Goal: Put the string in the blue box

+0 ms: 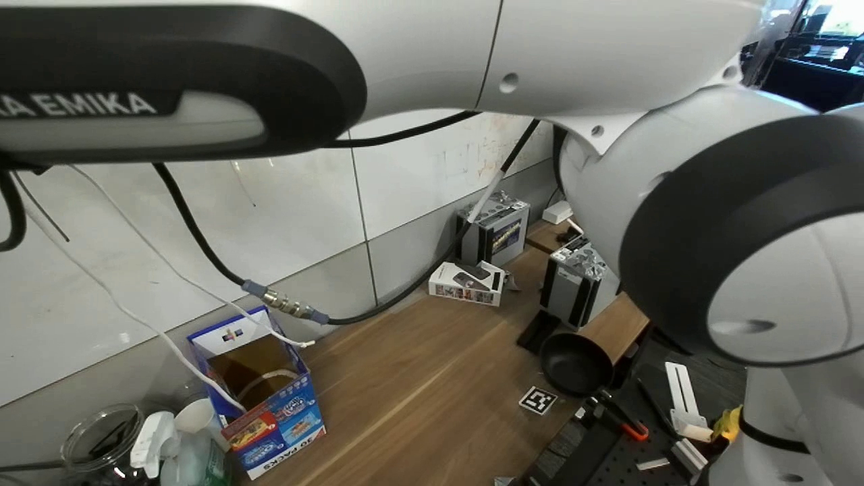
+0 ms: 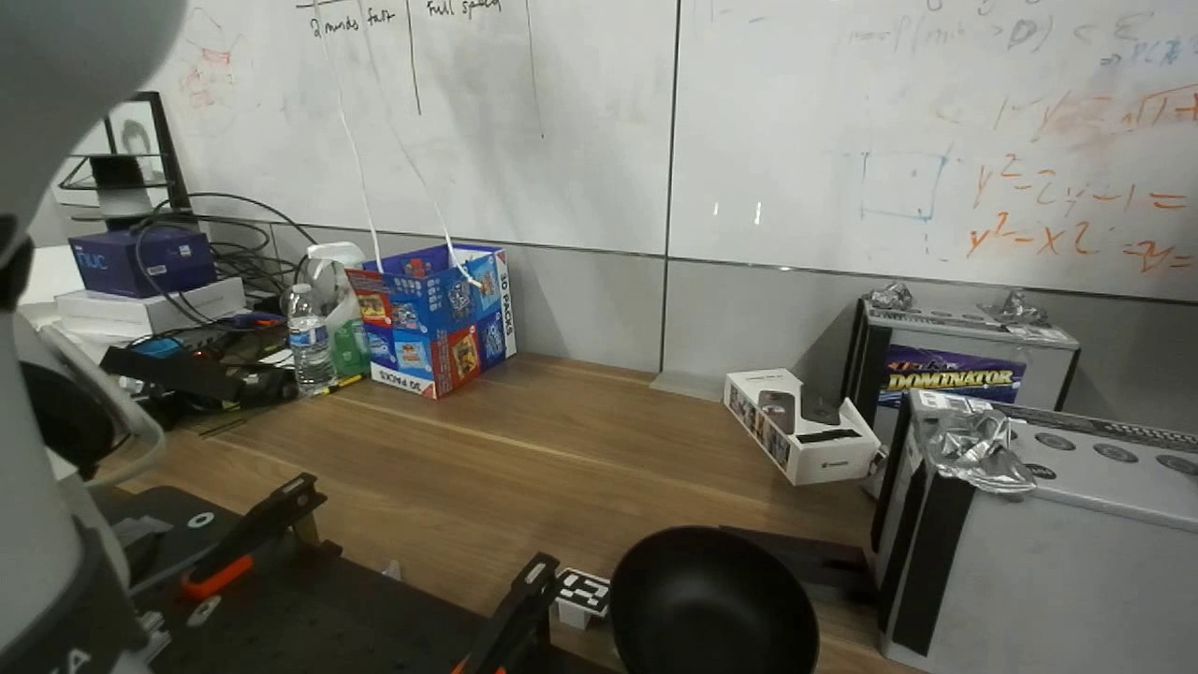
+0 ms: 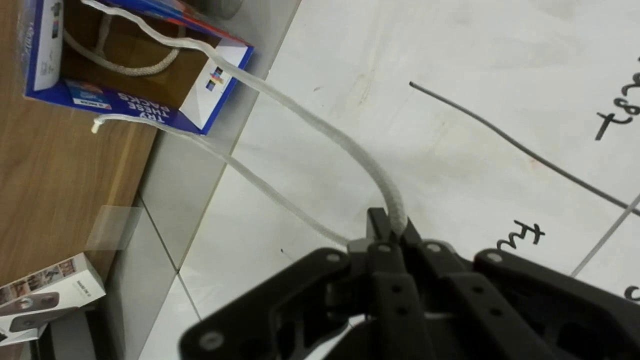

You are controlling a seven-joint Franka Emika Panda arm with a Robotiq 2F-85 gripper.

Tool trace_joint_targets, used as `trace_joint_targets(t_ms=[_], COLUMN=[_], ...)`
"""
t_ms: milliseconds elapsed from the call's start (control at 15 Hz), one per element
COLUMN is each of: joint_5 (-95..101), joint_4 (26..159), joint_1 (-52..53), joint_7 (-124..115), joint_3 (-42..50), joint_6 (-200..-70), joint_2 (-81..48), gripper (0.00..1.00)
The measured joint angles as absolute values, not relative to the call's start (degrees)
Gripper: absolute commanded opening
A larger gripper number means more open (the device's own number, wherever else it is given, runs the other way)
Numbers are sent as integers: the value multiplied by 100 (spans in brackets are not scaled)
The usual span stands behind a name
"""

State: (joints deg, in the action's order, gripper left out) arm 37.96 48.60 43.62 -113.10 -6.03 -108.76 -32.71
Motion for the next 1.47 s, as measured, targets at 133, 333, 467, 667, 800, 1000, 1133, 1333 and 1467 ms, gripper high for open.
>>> trace_joint_targets(t_ms=[133,333,467,667,800,1000,1133,1333,1467], joint_5=[3740,3412,3149,2722,2481,2232,2136,2089,2082], joint_4=[4812,4810,4816,4832,4838,4844,4849,4854,4863], joint_1=[4387,4314,4194,3946,3779,3573,3473,3345,3261], joint_7=[-11310,-11306,-11298,-11238,-11154,-11045,-11001,-10940,-10875], joint_3=[-639,-696,-753,-873,-951,-1043,-1067,-1075,-1078], joint_6=[-10878,-10902,-10936,-11038,-11098,-11169,-11179,-11179,-11177], joint_2=[-3392,-3592,-3766,-4095,-4329,-4654,-4836,-5058,-5185], gripper=[1,1,1,1,1,1,1,1,1])
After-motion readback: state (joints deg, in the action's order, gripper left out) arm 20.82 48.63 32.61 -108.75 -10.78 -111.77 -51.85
